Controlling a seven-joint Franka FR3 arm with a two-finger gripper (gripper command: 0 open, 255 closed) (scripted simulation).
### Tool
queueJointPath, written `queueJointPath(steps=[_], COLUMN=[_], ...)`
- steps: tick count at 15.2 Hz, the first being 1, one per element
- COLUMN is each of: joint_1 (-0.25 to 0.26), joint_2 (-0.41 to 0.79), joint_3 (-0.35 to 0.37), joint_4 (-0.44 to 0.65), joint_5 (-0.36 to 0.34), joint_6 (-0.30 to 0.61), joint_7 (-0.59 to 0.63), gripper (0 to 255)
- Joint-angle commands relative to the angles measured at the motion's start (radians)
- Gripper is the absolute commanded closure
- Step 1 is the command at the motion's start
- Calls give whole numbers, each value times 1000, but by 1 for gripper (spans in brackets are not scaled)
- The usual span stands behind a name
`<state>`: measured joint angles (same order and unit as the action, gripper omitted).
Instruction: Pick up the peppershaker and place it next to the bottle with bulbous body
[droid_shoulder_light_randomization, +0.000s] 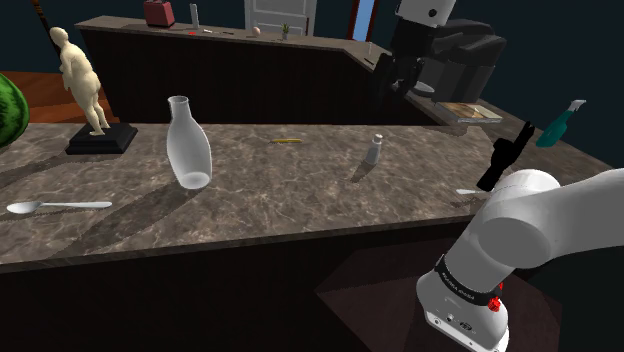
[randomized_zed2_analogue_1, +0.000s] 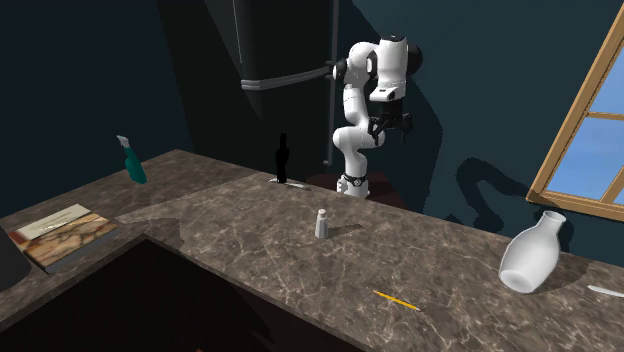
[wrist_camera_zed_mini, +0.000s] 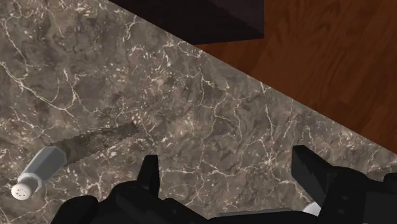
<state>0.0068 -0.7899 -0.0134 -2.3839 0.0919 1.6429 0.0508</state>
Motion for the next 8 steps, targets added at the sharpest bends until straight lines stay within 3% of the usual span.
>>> queueJointPath(steps=[1,8], joint_1=[0,-55], joint_2=[0,89], joint_3=[0,-107], joint_4=[0,-74], joint_5=[0,-72], joint_6=[0,169], joint_7=[0,-113], gripper=[0,0])
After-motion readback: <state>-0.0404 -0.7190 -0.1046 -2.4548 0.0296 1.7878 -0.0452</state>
